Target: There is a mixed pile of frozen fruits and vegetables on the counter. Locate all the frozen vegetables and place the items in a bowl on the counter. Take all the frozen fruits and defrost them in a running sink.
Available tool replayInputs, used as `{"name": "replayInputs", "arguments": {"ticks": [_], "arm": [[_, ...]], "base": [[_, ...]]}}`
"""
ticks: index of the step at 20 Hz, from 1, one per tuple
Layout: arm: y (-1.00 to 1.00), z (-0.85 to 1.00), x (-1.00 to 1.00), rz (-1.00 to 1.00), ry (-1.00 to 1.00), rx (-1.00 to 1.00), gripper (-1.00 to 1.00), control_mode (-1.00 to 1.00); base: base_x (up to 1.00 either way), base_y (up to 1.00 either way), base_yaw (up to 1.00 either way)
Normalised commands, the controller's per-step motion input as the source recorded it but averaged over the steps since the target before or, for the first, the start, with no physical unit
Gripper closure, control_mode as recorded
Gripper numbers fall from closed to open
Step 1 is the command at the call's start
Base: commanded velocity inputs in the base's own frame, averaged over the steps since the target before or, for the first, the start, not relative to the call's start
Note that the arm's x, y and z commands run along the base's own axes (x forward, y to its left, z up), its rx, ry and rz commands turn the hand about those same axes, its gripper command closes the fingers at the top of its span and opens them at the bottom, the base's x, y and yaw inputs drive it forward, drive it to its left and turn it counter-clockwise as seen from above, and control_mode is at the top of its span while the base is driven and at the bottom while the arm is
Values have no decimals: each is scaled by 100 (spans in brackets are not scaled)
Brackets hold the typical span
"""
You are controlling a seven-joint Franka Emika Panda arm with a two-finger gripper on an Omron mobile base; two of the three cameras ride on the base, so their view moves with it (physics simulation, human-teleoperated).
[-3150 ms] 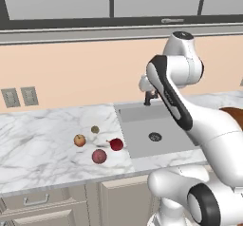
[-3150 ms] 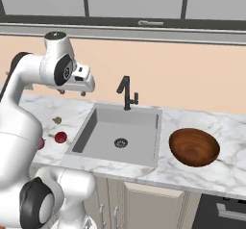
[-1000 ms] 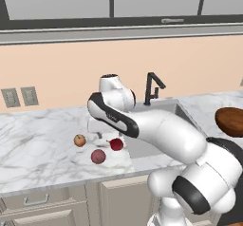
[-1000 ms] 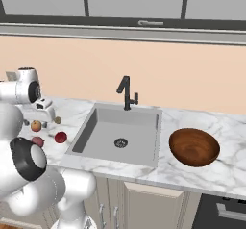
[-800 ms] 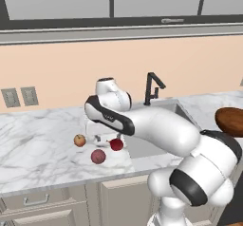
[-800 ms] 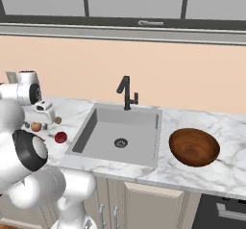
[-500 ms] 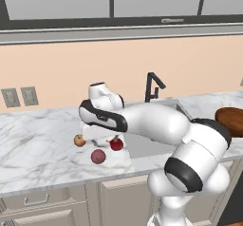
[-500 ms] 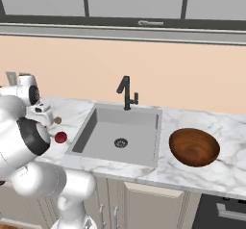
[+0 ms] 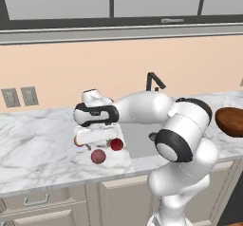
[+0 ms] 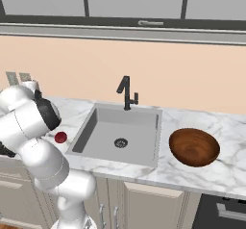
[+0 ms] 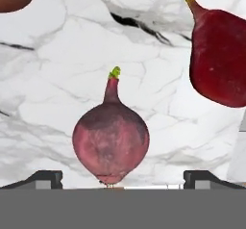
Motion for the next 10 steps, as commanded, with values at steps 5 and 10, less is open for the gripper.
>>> {"name": "replayInputs", "arguments": {"ticks": [5,10], "arm": [[20,-36,33,0,3,0,-100,-100],[3,-22,-9,0,6,-3,-100,-100]], "base": [[0,0,0],[0,0,0]]}}
